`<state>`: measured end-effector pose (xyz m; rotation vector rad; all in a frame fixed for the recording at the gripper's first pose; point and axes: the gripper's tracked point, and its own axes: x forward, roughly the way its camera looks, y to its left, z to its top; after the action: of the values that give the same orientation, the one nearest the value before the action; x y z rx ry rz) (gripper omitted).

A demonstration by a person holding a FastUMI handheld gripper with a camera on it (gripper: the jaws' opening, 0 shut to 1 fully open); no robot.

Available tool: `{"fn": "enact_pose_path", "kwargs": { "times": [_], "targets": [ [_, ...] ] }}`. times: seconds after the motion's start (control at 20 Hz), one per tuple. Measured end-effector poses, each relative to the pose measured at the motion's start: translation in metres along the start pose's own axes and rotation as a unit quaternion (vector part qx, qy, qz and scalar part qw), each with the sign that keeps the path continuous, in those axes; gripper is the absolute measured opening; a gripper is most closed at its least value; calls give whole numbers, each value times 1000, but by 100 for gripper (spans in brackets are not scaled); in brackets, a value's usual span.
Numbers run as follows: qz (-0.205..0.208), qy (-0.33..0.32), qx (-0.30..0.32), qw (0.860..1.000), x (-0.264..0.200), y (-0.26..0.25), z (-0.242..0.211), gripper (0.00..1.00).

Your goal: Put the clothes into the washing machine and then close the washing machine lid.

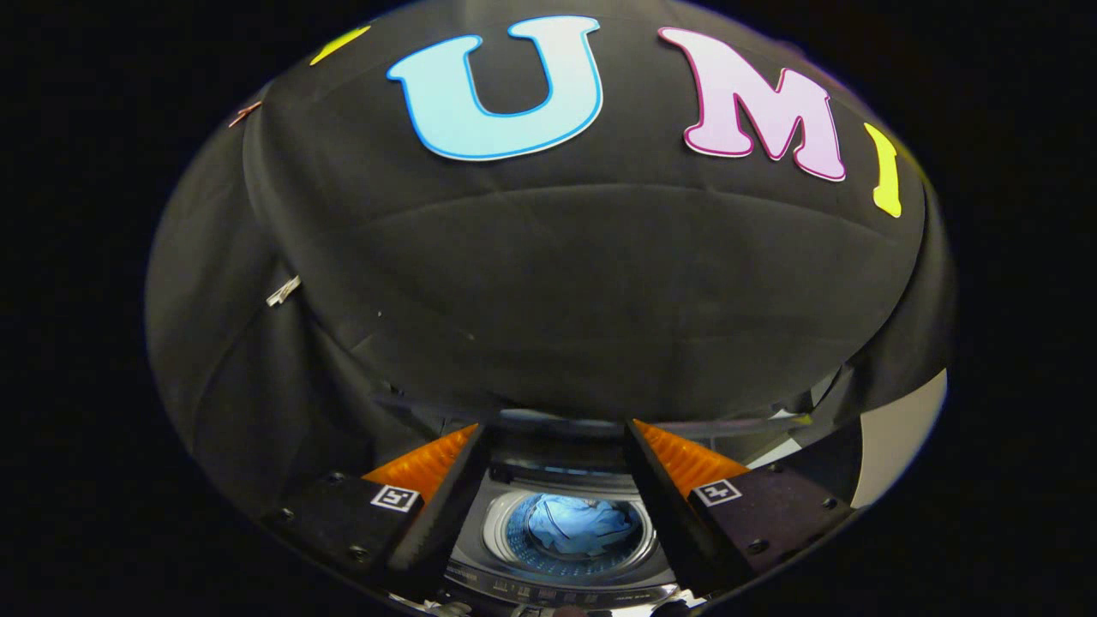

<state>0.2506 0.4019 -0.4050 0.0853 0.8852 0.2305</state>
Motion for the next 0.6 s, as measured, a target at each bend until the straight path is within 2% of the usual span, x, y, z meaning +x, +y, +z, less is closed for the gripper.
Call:
{"fn": "enact_pose_path", "kwargs": {
  "times": [0.15, 0.2, 0.45, 0.6],
  "targets": [
    [2, -10, 13, 1000, 8, 6, 19, 100],
    [-12, -12, 4, 1000, 15, 0, 22, 100],
    [-41, 25, 8, 999, 39, -11, 4, 100],
    [-47, 21, 7, 999, 43, -11, -1, 100]
  ]
}}
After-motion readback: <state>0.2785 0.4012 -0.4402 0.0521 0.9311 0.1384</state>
